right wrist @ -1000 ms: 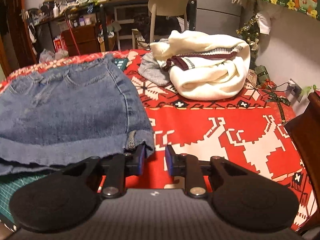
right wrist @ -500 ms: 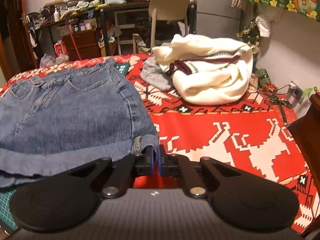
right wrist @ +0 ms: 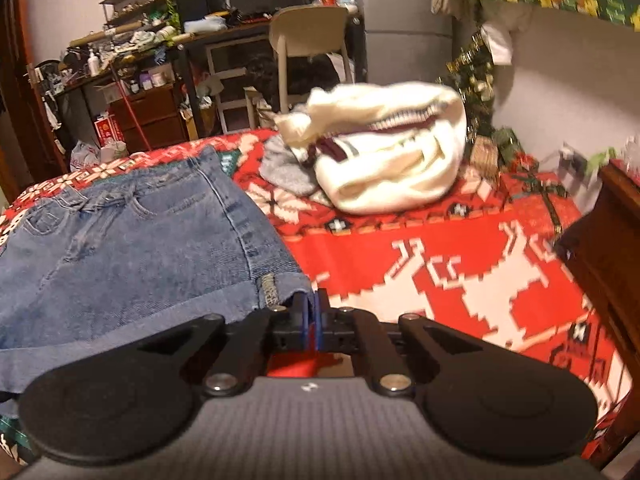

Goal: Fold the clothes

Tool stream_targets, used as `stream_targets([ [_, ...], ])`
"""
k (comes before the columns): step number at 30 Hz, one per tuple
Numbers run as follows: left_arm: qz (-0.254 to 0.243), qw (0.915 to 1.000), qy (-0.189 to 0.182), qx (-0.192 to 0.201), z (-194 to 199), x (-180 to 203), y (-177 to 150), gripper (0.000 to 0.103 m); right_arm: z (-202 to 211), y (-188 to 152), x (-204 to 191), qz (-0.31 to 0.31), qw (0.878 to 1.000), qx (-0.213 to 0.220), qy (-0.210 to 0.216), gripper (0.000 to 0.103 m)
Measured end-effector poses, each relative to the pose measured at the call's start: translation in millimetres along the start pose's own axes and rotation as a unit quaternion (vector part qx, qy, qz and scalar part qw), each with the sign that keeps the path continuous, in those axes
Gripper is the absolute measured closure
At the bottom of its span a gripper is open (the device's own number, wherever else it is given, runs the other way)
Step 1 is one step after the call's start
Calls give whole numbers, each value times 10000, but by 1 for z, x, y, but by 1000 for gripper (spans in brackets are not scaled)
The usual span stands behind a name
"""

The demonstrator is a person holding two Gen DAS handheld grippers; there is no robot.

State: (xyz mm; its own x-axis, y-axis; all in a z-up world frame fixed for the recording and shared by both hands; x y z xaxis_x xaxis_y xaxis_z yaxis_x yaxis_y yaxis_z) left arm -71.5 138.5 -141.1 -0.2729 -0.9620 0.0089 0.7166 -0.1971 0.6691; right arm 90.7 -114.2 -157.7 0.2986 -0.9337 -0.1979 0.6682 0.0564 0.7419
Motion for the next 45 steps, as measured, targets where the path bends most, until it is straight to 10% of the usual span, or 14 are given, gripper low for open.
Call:
stream_targets([
  [23,-354,9992,192,-26,14,14,-4,75,29,-18,-13,203,9996,-101,196,94],
  [34,-182,9989,398,173,30,13,-5,48,25,-37,-95,976,9890,-379,1048,70],
  [45,536,9955,706,338,37,-15,-7,34,16,-62,-112,1351,9840,-611,983,45],
])
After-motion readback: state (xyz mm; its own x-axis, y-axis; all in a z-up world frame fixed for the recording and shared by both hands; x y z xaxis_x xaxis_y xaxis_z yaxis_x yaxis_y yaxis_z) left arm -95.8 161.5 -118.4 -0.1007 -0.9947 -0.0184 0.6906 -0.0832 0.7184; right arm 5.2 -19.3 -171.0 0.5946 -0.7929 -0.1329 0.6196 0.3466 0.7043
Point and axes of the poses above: each gripper's, at about its wrist camera, not at the fingertips, and z roughly against the way its jaws point, x to its right, y to its top, the point moved 2 cm from there along -z, roughly the way its jaws point, and after that the axes turned 7 degrees about -z, right-handed, at the moved point
